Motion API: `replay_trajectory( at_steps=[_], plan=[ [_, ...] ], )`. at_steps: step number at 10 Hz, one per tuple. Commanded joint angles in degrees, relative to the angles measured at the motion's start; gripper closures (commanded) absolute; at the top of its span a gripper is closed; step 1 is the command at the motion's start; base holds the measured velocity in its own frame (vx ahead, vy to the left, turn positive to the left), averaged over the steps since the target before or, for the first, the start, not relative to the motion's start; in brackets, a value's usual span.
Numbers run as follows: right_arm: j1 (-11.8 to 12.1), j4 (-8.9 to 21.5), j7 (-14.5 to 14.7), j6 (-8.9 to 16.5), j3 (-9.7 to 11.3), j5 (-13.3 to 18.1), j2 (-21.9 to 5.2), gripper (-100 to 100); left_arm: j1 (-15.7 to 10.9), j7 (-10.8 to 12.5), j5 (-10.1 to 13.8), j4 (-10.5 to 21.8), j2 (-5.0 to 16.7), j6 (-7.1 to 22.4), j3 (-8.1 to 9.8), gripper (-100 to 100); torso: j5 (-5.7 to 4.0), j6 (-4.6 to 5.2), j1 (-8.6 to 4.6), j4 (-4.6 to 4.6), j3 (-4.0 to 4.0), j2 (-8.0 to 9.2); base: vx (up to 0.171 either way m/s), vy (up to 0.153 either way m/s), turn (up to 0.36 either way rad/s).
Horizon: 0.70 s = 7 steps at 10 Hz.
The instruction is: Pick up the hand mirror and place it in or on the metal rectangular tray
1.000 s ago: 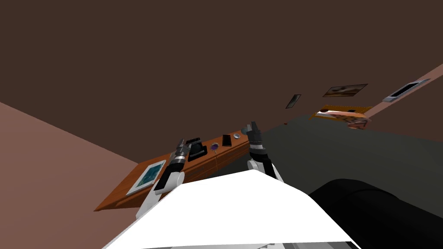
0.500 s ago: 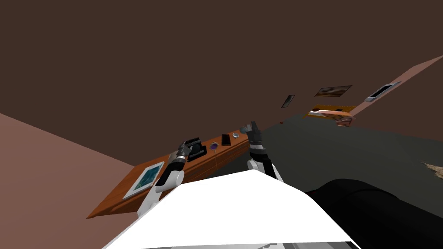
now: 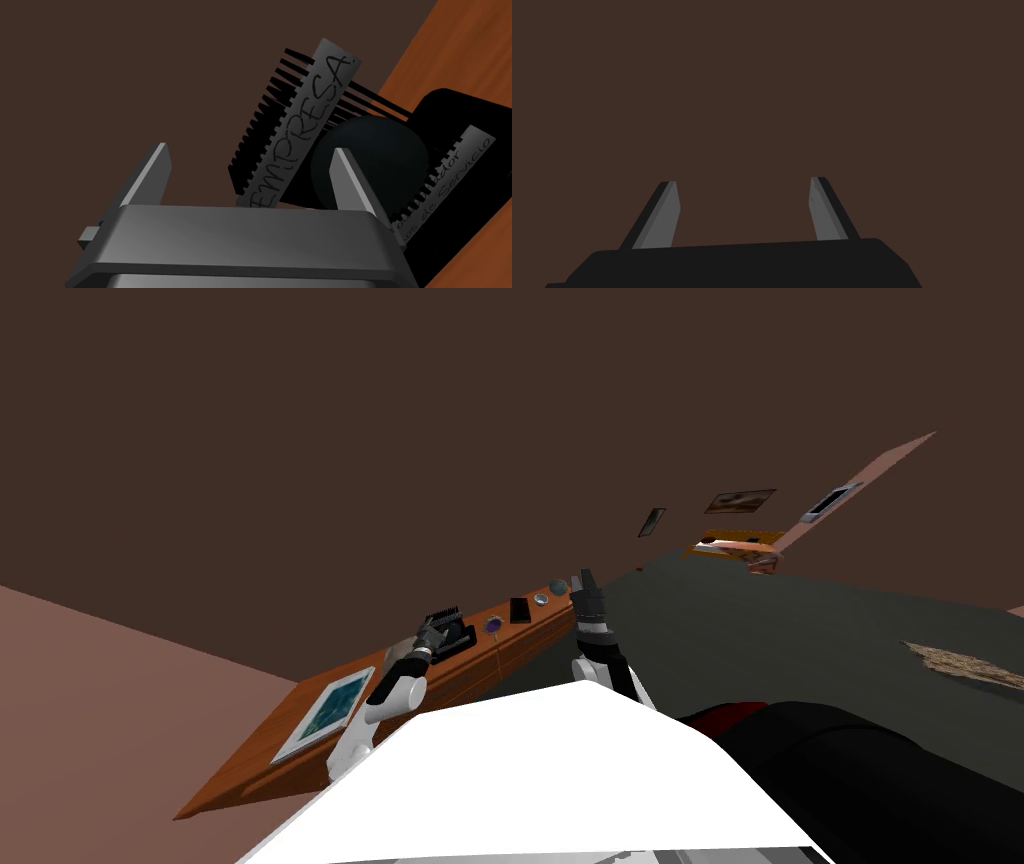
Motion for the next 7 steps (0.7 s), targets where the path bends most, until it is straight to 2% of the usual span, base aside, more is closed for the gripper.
replay_trajectory(
  at_steps=[1,4,5,6,7],
  plan=[
    [0.0,0.0,0.0,0.0,0.0,0.0,0.0,0,-0.5,0.6,0.5,0.7,-0.1,2.2,-0.11,-100,0.00,0.00,0.00,0.00,0.00,0.00,-0.018,0.026,-0.057],
    [0.0,0.0,0.0,0.0,0.0,0.0,0.0,0,-3.2,3.1,3.2,4.1,1.0,7.3,-0.19,-100,0.00,-0.03,-0.02,0.00,-0.01,-0.02,-0.018,0.026,-0.107],
    [0.0,0.0,0.0,0.0,0.0,0.0,0.0,0,-3.2,3.1,3.2,4.1,1.0,8.2,-0.19,-100,0.00,0.00,-0.01,-0.01,-0.01,-0.03,-0.014,0.028,-0.064],
    [0.0,0.0,0.0,0.0,0.0,0.0,0.0,0,-4.8,4.3,4.7,5.9,1.5,10.0,-0.32,-100,0.00,-0.03,-0.01,-0.01,-0.02,-0.04,-0.016,0.029,-0.110],
    [0.0,0.0,0.0,0.0,0.0,0.0,0.0,0,-4.8,4.3,4.7,5.9,1.5,11.2,-0.32,-100,0.00,-0.01,0.00,-0.01,-0.02,-0.03,-0.014,0.028,-0.082]
  ],
)
